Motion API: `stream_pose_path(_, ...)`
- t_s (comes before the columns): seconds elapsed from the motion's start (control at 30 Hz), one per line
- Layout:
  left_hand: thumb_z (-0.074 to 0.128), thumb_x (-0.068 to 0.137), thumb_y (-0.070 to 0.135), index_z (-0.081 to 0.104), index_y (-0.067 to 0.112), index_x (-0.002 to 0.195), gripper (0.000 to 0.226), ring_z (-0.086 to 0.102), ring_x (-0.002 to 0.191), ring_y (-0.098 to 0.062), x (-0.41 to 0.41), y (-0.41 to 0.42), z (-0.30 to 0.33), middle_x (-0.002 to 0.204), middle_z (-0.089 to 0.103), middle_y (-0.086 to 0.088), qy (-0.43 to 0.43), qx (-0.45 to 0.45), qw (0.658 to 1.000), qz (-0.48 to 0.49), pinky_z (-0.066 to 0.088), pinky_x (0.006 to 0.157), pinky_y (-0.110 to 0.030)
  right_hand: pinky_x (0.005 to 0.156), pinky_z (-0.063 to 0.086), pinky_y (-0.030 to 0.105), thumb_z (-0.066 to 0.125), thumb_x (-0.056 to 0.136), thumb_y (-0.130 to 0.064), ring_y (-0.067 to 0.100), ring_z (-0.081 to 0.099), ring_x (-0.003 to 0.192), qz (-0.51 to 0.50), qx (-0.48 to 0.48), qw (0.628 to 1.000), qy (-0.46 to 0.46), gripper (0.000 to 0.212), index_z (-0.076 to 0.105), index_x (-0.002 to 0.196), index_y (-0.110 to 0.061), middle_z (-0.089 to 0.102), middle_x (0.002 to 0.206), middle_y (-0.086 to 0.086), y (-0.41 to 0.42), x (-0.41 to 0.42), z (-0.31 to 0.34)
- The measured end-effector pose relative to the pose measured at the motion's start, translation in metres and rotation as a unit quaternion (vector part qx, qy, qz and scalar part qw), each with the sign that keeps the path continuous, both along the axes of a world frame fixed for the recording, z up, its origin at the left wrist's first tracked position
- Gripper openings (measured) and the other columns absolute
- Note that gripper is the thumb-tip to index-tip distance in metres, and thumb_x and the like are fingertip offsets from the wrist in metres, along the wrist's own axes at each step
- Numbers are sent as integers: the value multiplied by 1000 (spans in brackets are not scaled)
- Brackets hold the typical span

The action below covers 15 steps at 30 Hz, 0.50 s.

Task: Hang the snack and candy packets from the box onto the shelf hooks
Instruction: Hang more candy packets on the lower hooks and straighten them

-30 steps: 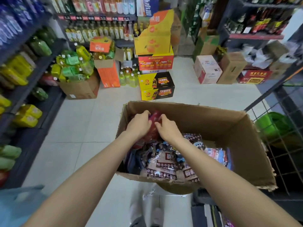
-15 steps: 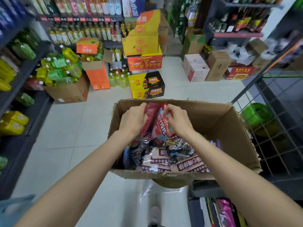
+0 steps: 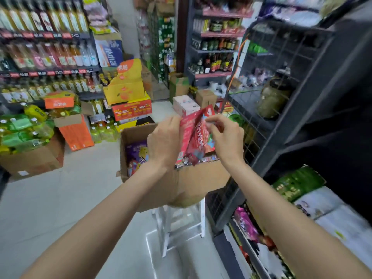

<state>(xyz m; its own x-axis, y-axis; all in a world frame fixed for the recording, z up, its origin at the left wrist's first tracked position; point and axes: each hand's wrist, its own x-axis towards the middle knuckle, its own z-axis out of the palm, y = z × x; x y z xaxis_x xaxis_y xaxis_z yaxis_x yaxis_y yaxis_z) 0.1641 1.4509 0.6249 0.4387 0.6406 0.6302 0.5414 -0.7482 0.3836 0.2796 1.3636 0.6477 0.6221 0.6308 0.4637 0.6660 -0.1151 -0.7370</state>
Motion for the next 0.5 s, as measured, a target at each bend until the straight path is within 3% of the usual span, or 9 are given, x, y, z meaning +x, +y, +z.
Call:
stream_pose_path(0.07, 50, 96, 21, 59, 10, 99, 15, 62, 83, -36, 1, -34, 11, 92, 64, -13, -14, -3, 1000, -16, 43, 57, -40, 66, 38, 15, 65, 87, -14, 1, 56, 69, -20, 4, 1000, 4, 7, 72, 87, -15, 65, 74, -9, -39, -2, 10)
stream_pose_path(0.13, 47, 97, 27, 58, 13, 103, 19, 60, 91, -34, 4, -71, 20, 98, 65, -10, -14, -33, 998, -51, 40, 64, -40, 64, 35, 4, 65, 87, -10, -5, 54, 65, -39, -7, 999, -1, 9, 73, 88, -14, 65, 75, -9, -80, -1, 16)
stream_pose_path(0.2, 43, 97, 35, 49, 16, 88, 22, 57, 90, -34, 10, -111, 25, 94, 63, -8, -2, -49, 995, -89, 33, 64, -37, 67, 32, 1, 60, 87, -7, -6, 53, 71, -64, -31, 997, -13, 15, 73, 93, -12, 70, 85, -4, -124, 2, 16)
stream_pose_path(0.3, 42, 97, 38, 43, 17, 83, 26, 57, 83, -32, 21, -170, 26, 87, 59, -7, 10, -60, 987, -148, 29, 64, -34, 68, 33, 8, 51, 87, -1, 5, 57, 82, -103, -56, 993, -17, 28, 70, 104, -12, 71, 99, -1, -194, 7, 10)
stream_pose_path(0.4, 39, 99, 39, 41, 17, 82, 27, 57, 81, -30, 34, -234, 26, 85, 59, -7, 35, -50, 981, -186, 29, 65, -33, 75, 41, 14, 53, 88, -3, -4, 56, 78, -127, -41, 991, 13, 24, 66, 102, -17, 68, 90, -9, -272, 11, 5)
stream_pose_path(0.5, 38, 100, 34, 41, 15, 86, 23, 56, 85, -32, 48, -304, 23, 86, 57, -8, 74, -16, 980, -185, 24, 64, -28, 84, 47, 30, 62, 88, -15, 4, 63, 81, -162, -12, 984, 68, 18, 54, 99, -27, 68, 81, -12, -353, 19, -3)
